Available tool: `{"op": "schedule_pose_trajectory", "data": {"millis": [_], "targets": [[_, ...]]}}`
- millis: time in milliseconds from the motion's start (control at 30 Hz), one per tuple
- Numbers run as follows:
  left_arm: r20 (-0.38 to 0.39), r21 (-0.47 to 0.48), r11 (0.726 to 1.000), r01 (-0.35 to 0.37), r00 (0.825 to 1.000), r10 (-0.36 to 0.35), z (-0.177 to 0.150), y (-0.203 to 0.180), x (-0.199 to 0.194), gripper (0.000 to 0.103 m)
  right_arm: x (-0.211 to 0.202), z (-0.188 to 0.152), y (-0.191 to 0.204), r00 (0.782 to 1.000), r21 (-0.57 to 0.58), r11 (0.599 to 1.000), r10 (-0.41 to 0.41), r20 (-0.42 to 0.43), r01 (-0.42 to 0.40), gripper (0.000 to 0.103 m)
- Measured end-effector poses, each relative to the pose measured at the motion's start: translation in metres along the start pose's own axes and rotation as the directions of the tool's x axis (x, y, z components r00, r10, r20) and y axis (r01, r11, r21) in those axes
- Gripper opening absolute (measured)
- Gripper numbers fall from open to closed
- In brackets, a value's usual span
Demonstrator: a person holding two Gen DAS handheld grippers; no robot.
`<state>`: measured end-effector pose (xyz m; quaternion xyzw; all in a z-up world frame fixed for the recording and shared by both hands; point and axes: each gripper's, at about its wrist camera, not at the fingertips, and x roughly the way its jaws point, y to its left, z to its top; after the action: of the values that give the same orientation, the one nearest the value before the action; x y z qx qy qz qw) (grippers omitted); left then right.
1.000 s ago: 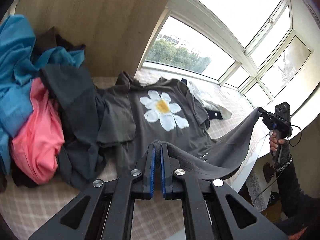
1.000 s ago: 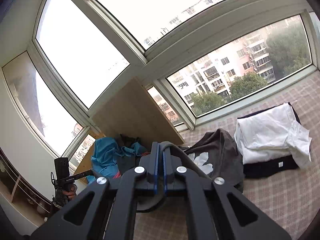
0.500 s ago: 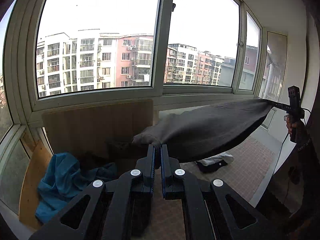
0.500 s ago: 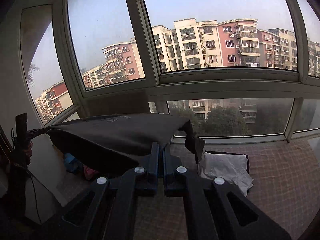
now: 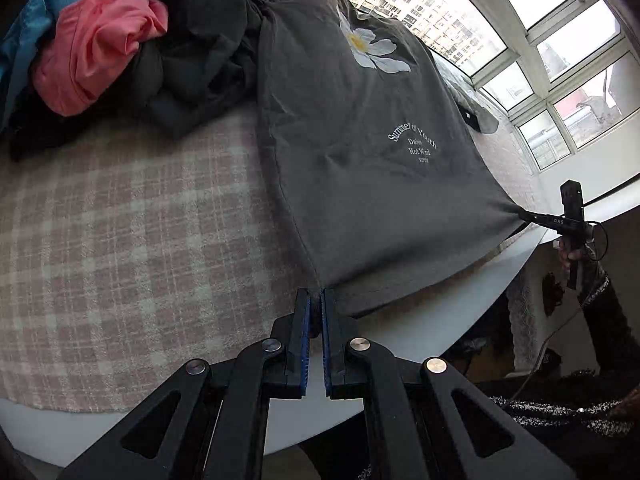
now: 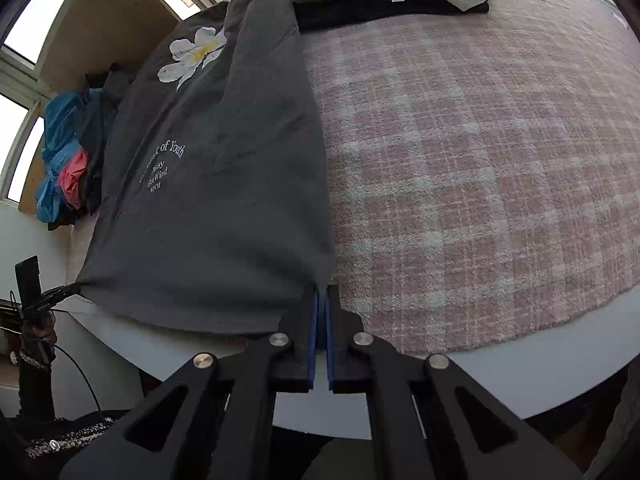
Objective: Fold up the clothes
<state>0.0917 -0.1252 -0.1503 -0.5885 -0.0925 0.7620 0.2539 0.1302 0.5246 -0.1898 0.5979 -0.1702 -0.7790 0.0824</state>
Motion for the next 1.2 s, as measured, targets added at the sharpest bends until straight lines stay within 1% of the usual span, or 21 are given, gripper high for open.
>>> {"op": "schedule_pose_trajectory", "data": {"millis": [33,133,200,367,400,467,533,633,733,800,867,933,967,1033,1067,1100,1133,1200], "targets": [[-0.03,-0.012,1.0,0.006,1.0,-0.006,-0.01,0.002,0.014,0.004,-0.003,0.0,0.0,1.0,-0.001,1.0,0.001,0.003,-0.001,0.003],[-0.054,-0.035,0.999,0.012,0.998,-0.014,-0.027,0.002,0.02,0.004,-0.018,0.0,0.006,1.0,-0.028,1.0,0.0,0.015,0.0,0.003],[-0.033,-0.044,0.998,0.034,0.999,-0.035,-0.031,0.0,0.012,0.004,-0.032,0.001,0.016,1.0,-0.059,0.998,-0.001,0.024,0.002,0.003],[0.037,-0.019,0.999,0.04,0.999,-0.039,-0.029,-0.016,-0.022,0.004,-0.069,-0.002,0.035,0.998,-0.099,0.995,0.017,0.056,-0.012,0.003],[0.047,-0.01,0.999,0.041,0.998,-0.04,-0.029,-0.02,-0.029,0.004,-0.069,-0.002,0.035,0.999,-0.1,0.995,0.008,0.054,-0.002,0.003],[0.056,0.011,0.999,0.039,0.998,-0.039,-0.031,-0.028,-0.034,0.004,-0.064,-0.002,0.034,0.999,-0.098,0.995,-0.025,0.041,0.029,0.003],[0.047,0.023,0.999,0.041,0.998,-0.042,-0.033,-0.029,-0.029,0.004,-0.043,-0.004,0.027,0.998,-0.093,0.993,-0.068,0.002,0.068,0.003],[-0.003,-0.025,0.999,0.048,0.999,-0.048,-0.033,-0.009,0.0,0.004,-0.003,-0.006,0.019,0.991,-0.099,0.989,-0.12,-0.058,0.114,0.003],[-0.055,-0.032,0.999,0.028,0.998,-0.029,-0.037,0.006,0.025,0.004,0.024,-0.007,0.019,0.982,-0.108,0.983,-0.162,-0.094,0.151,0.003],[-0.08,-0.037,0.999,0.021,0.996,-0.024,-0.039,0.014,0.036,0.004,0.03,-0.005,0.021,0.981,-0.114,0.98,-0.173,-0.088,0.162,0.004],[-0.089,-0.03,0.999,0.038,0.995,-0.041,-0.038,0.015,0.038,0.004,0.03,-0.001,0.024,0.977,-0.122,0.976,-0.191,-0.095,0.179,0.004],[-0.102,-0.013,0.999,0.048,0.994,-0.049,-0.036,0.014,0.04,0.004,0.023,0.002,0.029,0.976,-0.136,0.975,-0.192,-0.107,0.177,0.005],[-0.112,-0.003,0.999,0.044,0.993,-0.044,-0.035,0.013,0.04,0.007,0.019,0.003,0.032,0.975,-0.143,0.974,-0.19,-0.112,0.173,0.006],[-0.133,0.008,0.999,0.034,0.991,-0.033,-0.034,0.012,0.04,0.008,0.001,0.006,0.037,0.979,-0.155,0.975,-0.175,-0.101,0.158,0.011],[-0.143,0.003,1.0,0.022,0.99,-0.021,-0.033,0.012,0.037,0.013,-0.01,0.01,0.037,0.981,-0.161,0.975,-0.173,-0.091,0.156,0.015],[-0.145,0.002,1.0,0.003,0.989,-0.003,-0.035,0.012,0.032,0.014,-0.02,0.013,0.037,0.981,-0.166,0.973,-0.174,-0.082,0.159,0.022],[-0.148,0.001,1.0,-0.015,0.989,0.015,-0.036,0.012,0.027,0.015,-0.031,0.017,0.037,0.982,-0.171,0.972,-0.175,-0.072,0.161,0.027],[-0.149,-0.005,0.998,-0.057,0.987,0.056,-0.039,0.011,0.014,0.015,-0.044,0.031,0.04,0.984,-0.204,0.965,-0.175,-0.04,0.163,0.027]]}}
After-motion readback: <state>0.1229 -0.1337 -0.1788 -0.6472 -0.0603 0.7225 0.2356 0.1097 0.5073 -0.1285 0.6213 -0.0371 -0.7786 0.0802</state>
